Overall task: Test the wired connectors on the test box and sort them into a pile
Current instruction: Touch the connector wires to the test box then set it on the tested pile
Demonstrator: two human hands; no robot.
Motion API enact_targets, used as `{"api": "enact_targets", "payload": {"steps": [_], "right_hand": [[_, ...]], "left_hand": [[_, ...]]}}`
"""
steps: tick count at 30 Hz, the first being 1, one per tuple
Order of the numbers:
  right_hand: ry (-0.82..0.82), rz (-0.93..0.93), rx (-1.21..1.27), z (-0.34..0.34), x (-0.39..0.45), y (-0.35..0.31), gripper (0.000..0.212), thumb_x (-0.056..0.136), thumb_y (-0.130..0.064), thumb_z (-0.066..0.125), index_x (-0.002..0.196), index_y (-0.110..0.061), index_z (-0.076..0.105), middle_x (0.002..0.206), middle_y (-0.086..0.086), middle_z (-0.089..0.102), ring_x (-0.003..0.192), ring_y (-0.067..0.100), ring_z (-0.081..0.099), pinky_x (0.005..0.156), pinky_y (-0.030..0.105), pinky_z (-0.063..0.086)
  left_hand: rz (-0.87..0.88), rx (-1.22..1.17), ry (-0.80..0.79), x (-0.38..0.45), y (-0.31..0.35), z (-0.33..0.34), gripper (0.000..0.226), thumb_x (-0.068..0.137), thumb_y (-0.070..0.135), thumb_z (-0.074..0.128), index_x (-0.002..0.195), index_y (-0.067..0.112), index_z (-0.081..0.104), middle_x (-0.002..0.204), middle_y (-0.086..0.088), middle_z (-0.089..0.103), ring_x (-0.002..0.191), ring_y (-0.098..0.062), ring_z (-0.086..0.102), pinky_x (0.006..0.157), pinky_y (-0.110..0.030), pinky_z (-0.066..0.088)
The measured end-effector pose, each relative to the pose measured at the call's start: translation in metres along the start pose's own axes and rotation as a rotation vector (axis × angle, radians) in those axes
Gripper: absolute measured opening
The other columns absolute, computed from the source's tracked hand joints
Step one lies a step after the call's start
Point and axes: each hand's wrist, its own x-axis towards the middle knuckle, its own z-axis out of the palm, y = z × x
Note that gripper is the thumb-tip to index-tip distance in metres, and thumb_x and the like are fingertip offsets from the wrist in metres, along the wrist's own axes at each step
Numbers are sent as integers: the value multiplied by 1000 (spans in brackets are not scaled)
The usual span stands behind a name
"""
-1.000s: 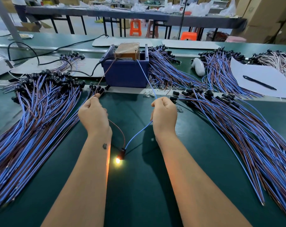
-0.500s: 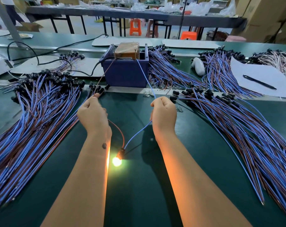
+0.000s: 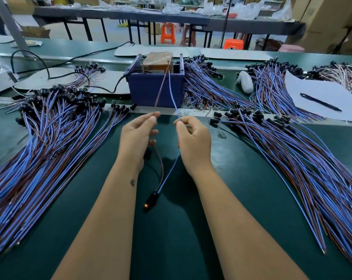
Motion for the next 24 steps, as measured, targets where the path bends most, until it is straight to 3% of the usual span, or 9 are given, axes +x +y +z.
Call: {"api": "enact_targets", "payload": {"steps": [2, 5, 7, 9, 12, 15, 17, 20, 24], "right_hand": [[-73, -75, -69, 3, -1, 2, 15, 93, -22, 55, 92, -25, 70, 60, -9, 58, 58, 15, 50, 63, 41, 49], [-156, -141, -177, 4, -1, 5, 21, 94, -23, 59, 110, -22, 73, 68, -11, 64, 61, 10, 50, 65, 35, 48], [-213, -135, -131, 5, -3, 3, 21, 95, -21, 59, 111, -20, 73, 68, -15, 65, 64, 7, 55, 67, 31, 48], [-254, -48, 84, 3, -2, 1, 22, 98, -17, 54, 107, -18, 74, 70, -10, 69, 67, 7, 61, 68, 30, 53], [-305, 31, 188, -2, 1, -1, 28, 97, -7, 56, 120, -18, 66, 63, 1, 53, 60, 16, 46, 63, 29, 43], [-466, -17, 155, -3, -1, 0, 60, 83, -3, 74, 133, -31, 56, 76, 1, 50, 64, 12, 42, 67, 20, 44], [-479, -67, 262, -3, -2, -1, 50, 88, -9, 70, 130, -31, 57, 75, -8, 58, 62, 4, 48, 64, 15, 46], [-283, -22, 330, -8, 3, -2, 22, 102, -27, 48, 117, -29, 64, 82, -4, 66, 65, 9, 55, 64, 24, 47], [6, 50, 220, -14, 13, 6, 29, 106, -31, 34, 89, -27, 58, 89, -9, 61, 72, 6, 56, 66, 23, 47]], "left_hand": [[-3, 32, -112, -2, -1, 5, 18, 96, 20, 61, 93, 26, 78, 79, 10, 72, 71, -12, 55, 66, -28, 43], [1, 15, -155, -3, 0, 5, 17, 96, 21, 60, 95, 22, 77, 54, 12, 48, 50, -5, 37, 50, -16, 33], [-2, -37, -169, -5, 2, 5, 16, 96, 20, 60, 91, 19, 75, 49, 13, 41, 44, -3, 32, 43, -13, 28], [-32, -207, -170, -6, 4, 5, 17, 97, 17, 59, 87, 16, 72, 48, 11, 41, 41, -3, 34, 41, -13, 30], [-86, -534, -161, -4, 11, 2, 21, 99, 16, 55, 84, 14, 70, 51, 7, 49, 44, -5, 45, 44, -14, 39], [-68, -606, -113, -2, 10, -1, 14, 98, 15, 57, 89, 13, 67, 58, 5, 60, 50, -4, 55, 49, -15, 47], [-51, -521, -27, 0, 5, 0, 14, 97, 11, 59, 85, 12, 66, 58, 5, 62, 51, -5, 56, 53, -16, 51], [27, -241, 41, 4, -4, 3, 15, 93, 14, 67, 78, 15, 68, 60, 8, 65, 55, -4, 59, 60, -17, 52], [347, 244, -18, -3, -13, 12, 12, 86, 18, 75, 77, 25, 74, 68, 10, 71, 64, -5, 62, 68, -22, 52]]}}
